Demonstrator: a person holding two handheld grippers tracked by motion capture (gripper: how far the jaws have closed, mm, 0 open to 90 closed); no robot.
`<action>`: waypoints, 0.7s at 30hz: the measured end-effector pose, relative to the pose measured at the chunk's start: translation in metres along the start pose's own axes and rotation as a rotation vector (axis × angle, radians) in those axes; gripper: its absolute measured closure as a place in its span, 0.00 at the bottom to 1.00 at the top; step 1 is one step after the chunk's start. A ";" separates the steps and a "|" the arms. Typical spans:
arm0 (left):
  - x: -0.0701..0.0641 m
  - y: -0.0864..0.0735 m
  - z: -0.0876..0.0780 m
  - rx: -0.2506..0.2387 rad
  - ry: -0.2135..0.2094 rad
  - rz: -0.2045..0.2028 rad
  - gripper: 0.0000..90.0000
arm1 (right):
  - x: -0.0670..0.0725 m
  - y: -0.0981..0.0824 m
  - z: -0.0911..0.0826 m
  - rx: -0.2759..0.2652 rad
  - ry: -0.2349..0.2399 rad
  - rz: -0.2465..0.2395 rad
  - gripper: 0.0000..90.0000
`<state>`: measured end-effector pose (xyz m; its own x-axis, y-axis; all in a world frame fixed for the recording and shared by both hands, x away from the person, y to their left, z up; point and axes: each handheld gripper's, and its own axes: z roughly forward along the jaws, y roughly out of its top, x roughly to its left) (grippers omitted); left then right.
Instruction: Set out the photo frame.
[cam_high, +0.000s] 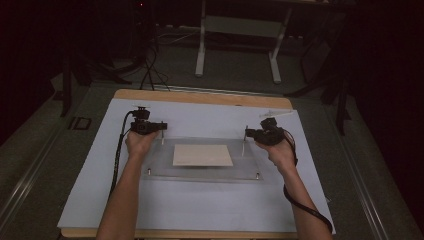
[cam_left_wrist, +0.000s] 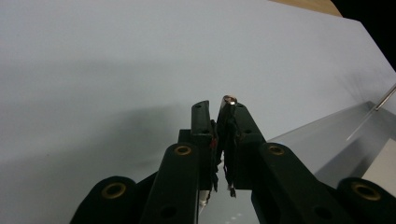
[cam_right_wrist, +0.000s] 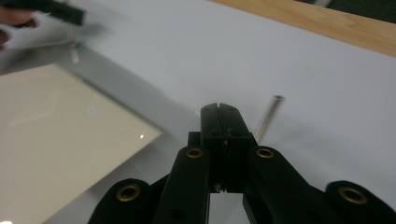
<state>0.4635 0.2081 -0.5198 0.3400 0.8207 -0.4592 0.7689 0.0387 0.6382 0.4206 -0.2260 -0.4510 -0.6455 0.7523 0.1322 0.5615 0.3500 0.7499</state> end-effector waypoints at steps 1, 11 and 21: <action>0.000 0.000 0.000 0.001 0.001 -0.007 0.93 | 0.005 0.000 -0.001 0.005 0.008 -0.011 1.00; -0.001 0.000 0.002 -0.004 0.012 -0.019 0.93 | 0.049 0.008 -0.022 -0.020 0.061 -0.052 1.00; -0.001 0.000 0.003 -0.007 0.019 -0.031 0.93 | 0.093 0.018 -0.043 -0.038 0.103 -0.138 1.00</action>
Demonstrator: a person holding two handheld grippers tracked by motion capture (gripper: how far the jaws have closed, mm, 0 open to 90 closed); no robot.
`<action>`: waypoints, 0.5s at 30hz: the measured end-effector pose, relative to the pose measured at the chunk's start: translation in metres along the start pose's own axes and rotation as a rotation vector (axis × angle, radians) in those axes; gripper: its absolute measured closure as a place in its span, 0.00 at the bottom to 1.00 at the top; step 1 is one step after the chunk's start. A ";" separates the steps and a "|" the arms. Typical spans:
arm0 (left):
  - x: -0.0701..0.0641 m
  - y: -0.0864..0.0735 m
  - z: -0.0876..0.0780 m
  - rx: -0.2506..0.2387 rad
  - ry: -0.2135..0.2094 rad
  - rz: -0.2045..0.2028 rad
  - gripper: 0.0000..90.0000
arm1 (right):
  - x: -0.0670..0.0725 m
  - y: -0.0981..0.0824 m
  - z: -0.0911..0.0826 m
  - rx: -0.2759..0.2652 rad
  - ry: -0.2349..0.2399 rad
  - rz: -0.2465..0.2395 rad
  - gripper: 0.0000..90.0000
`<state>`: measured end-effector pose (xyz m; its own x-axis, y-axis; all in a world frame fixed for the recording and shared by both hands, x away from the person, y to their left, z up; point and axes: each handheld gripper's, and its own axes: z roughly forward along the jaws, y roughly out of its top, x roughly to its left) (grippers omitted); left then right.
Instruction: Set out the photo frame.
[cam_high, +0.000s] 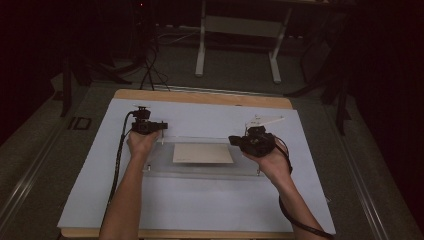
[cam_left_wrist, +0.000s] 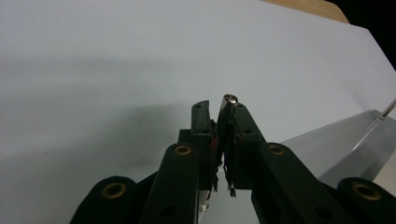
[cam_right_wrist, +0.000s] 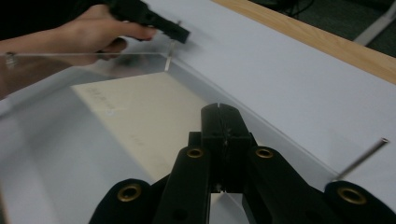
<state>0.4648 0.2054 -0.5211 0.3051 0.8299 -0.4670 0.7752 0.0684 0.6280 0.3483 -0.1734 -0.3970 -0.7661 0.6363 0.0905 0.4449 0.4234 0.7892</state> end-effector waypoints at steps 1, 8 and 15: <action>0.000 0.000 0.000 -0.001 0.000 -0.001 0.93 | 0.003 0.000 0.000 0.002 0.001 -0.007 1.00; 0.000 0.000 0.001 -0.004 0.003 -0.009 0.93 | 0.027 -0.005 -0.005 -0.001 0.027 -0.049 1.00; -0.001 0.000 0.001 -0.003 0.007 -0.006 0.93 | 0.047 -0.016 -0.006 -0.048 0.094 -0.094 1.00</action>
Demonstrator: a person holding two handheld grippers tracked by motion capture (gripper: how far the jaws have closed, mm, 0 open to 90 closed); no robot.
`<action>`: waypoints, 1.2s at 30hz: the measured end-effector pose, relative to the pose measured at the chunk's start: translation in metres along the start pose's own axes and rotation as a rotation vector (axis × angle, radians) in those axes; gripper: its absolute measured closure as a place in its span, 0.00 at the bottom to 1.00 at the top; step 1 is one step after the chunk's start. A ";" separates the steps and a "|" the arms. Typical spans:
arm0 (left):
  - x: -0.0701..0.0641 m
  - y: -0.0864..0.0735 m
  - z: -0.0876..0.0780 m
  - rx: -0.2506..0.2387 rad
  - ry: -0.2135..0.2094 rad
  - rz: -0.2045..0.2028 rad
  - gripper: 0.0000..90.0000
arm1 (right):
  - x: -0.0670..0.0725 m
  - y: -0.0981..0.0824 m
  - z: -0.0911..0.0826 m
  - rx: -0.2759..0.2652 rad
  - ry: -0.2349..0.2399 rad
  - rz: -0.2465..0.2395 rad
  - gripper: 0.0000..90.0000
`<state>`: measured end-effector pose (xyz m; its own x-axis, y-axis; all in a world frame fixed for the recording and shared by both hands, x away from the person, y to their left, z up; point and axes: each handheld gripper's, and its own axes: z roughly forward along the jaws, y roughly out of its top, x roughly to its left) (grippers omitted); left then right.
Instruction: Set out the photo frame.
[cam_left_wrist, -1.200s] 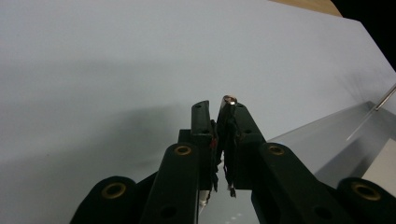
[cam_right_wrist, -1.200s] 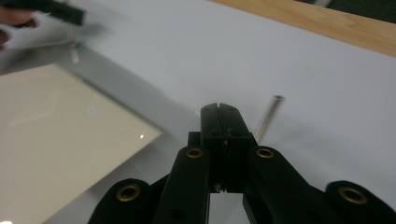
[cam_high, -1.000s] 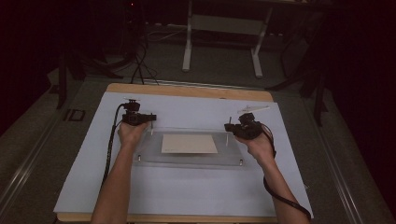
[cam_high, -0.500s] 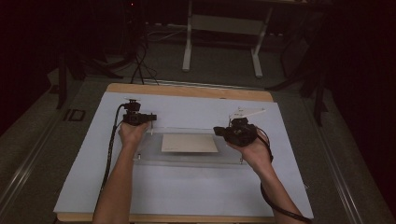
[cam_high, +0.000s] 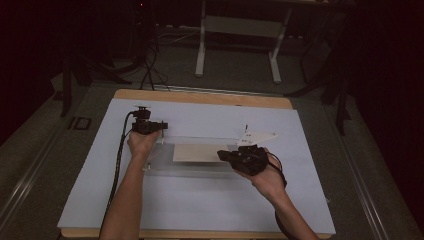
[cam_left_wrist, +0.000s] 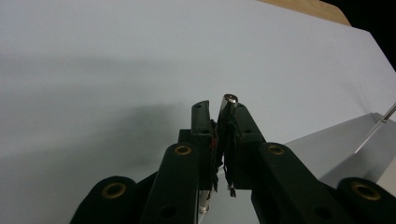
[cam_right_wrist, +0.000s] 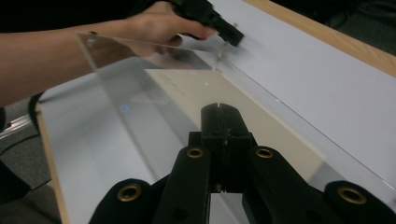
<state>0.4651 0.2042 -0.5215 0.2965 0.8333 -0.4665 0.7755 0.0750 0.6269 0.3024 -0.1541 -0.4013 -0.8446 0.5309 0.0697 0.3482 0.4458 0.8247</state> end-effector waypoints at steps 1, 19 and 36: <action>0.000 0.000 0.000 0.000 0.003 0.000 0.93 | 0.003 -0.002 0.000 -0.005 0.007 0.002 1.00; 0.000 0.001 0.001 0.002 0.003 -0.013 0.93 | 0.042 -0.046 0.023 -0.016 -0.035 -0.044 1.00; 0.004 0.000 0.000 0.004 -0.034 -0.036 0.91 | 0.043 -0.053 0.034 -0.074 -0.130 0.000 1.00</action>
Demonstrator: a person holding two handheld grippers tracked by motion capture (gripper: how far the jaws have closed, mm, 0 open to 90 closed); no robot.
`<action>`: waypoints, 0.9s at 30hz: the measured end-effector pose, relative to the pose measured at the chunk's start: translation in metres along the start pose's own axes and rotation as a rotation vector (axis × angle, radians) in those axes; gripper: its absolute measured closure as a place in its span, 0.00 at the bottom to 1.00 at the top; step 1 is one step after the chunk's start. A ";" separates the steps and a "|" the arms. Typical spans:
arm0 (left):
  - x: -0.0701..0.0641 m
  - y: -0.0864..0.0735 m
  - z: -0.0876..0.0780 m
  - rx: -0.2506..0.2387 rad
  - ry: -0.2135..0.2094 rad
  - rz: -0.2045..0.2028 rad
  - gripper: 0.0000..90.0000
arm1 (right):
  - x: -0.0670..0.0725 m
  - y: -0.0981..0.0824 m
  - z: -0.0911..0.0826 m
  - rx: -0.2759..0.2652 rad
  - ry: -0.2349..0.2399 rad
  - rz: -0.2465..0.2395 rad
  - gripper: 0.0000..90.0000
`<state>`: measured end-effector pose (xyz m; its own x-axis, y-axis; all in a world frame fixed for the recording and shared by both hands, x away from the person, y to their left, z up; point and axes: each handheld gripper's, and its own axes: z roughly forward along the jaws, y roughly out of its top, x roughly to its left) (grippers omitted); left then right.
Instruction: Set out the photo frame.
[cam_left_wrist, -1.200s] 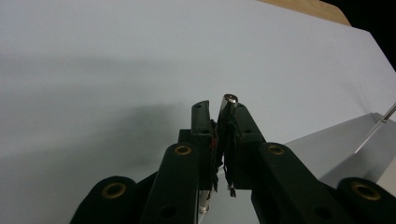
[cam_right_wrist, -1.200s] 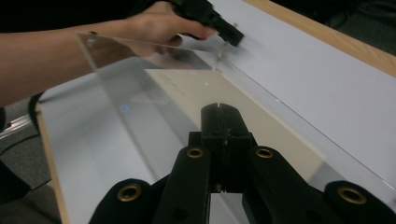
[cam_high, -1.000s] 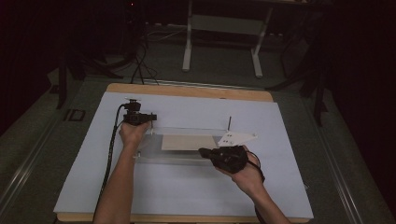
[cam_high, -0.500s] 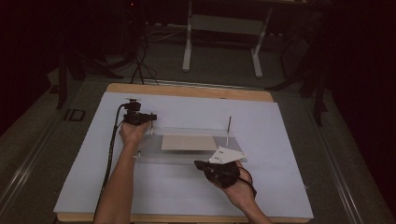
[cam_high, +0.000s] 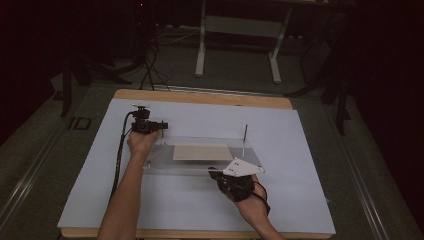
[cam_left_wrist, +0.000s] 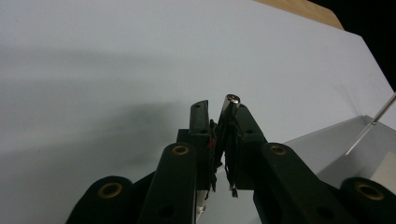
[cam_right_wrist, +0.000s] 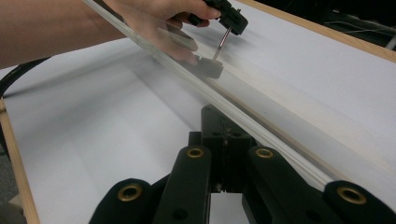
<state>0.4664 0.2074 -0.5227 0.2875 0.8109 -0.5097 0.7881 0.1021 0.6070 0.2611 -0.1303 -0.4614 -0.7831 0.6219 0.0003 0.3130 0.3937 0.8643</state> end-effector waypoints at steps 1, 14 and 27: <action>0.000 0.000 0.000 -0.001 0.000 0.002 0.91 | 0.001 0.000 0.000 0.001 0.003 0.001 1.00; -0.005 -0.004 -0.008 0.012 0.042 0.070 0.71 | 0.001 0.000 0.002 0.001 0.009 -0.009 1.00; -0.005 -0.024 -0.046 -0.064 0.002 0.163 0.69 | -0.001 0.006 0.001 -0.008 0.000 -0.014 1.00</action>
<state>0.4209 0.2277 -0.5065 0.4075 0.8207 -0.4005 0.6949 0.0058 0.7191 0.2644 -0.1276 -0.4568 -0.7874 0.6164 -0.0116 0.2979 0.3969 0.8682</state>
